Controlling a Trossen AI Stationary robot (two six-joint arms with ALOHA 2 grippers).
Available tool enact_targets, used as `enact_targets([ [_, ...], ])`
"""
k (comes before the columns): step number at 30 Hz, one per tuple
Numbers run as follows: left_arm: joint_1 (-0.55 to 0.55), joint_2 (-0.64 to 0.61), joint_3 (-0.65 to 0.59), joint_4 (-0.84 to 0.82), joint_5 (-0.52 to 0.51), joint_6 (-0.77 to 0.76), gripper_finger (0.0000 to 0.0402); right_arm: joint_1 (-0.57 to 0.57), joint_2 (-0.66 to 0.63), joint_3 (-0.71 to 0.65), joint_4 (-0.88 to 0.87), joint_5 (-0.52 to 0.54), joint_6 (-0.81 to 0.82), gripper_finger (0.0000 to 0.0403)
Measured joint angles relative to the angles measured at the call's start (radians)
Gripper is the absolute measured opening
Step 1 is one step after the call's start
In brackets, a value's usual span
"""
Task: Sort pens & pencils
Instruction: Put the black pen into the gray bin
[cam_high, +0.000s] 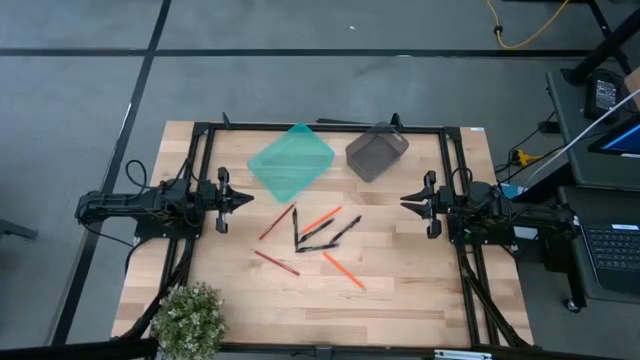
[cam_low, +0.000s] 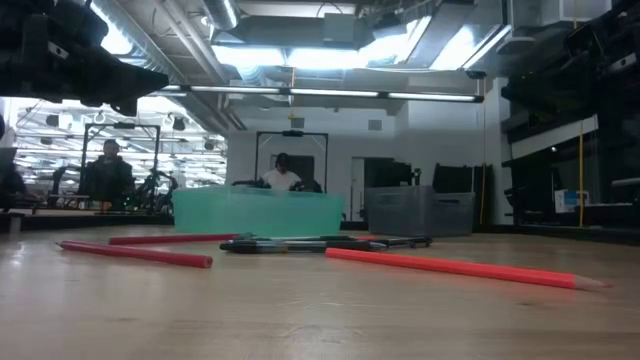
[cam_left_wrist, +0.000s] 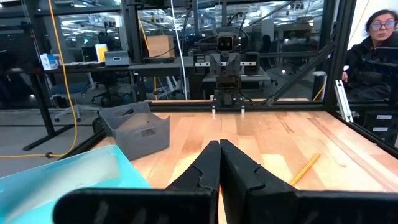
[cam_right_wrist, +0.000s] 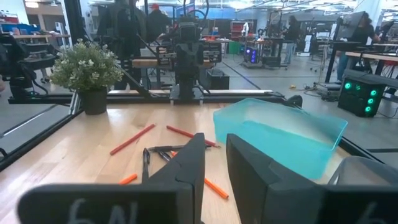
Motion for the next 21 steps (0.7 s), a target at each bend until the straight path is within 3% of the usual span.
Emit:
enact_targets([
  [21, 0.0, 0.0, 0.0, -0.012, 0.0, -0.026, 0.0, 0.0, 0.009, 0.0, -0.003, 0.0, -0.026, 0.0069],
])
